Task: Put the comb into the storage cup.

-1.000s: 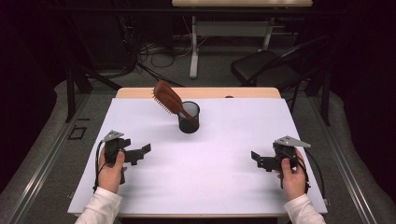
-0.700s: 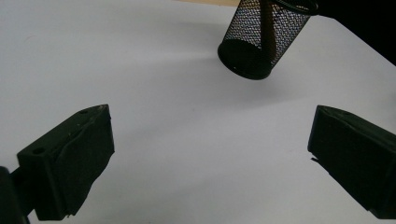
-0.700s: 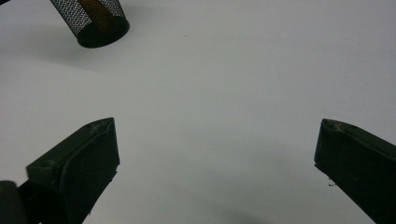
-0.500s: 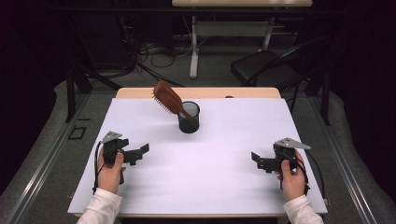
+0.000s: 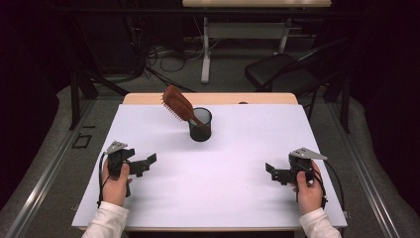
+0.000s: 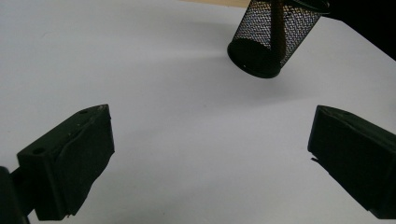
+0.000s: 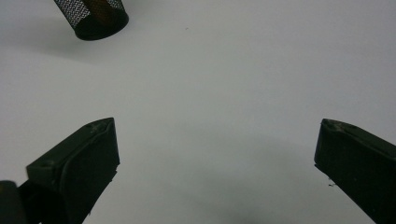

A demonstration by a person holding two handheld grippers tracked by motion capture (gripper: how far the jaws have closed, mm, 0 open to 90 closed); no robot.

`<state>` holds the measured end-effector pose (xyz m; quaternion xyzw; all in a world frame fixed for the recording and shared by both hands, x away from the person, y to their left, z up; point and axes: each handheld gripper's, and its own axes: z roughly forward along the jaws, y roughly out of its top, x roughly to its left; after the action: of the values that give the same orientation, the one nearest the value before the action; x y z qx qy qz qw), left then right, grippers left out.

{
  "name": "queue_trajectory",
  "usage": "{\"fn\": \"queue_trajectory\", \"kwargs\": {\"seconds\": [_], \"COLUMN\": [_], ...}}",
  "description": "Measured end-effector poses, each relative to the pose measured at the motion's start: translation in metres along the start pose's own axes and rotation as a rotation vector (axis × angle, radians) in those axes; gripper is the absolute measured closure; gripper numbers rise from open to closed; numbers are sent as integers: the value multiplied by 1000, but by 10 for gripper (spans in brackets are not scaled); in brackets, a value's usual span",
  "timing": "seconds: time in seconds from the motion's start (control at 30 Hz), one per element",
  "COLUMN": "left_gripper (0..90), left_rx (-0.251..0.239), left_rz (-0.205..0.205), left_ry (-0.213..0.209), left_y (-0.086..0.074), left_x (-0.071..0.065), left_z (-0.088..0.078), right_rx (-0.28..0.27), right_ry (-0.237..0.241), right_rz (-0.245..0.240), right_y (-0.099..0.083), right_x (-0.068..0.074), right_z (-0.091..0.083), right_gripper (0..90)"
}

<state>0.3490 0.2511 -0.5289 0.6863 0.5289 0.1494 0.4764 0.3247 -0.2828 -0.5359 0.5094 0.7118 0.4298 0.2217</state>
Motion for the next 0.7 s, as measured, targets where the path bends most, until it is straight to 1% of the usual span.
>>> {"fn": "queue_trajectory", "kwargs": {"seconds": [0.4, 0.7], "left_gripper": [5, 5], "left_rx": [2, 0], "left_rz": [-3, -2], "left_ry": [11, 14], "left_y": [-5, -6], "left_x": [3, 3], "left_z": [-1, -2], "right_rx": [9, 2], "right_ry": [-8, -11], "right_rz": [0, 7], "right_y": [-3, -5], "right_x": [-2, -3], "right_z": [1, 0], "right_gripper": [0, 0]}}
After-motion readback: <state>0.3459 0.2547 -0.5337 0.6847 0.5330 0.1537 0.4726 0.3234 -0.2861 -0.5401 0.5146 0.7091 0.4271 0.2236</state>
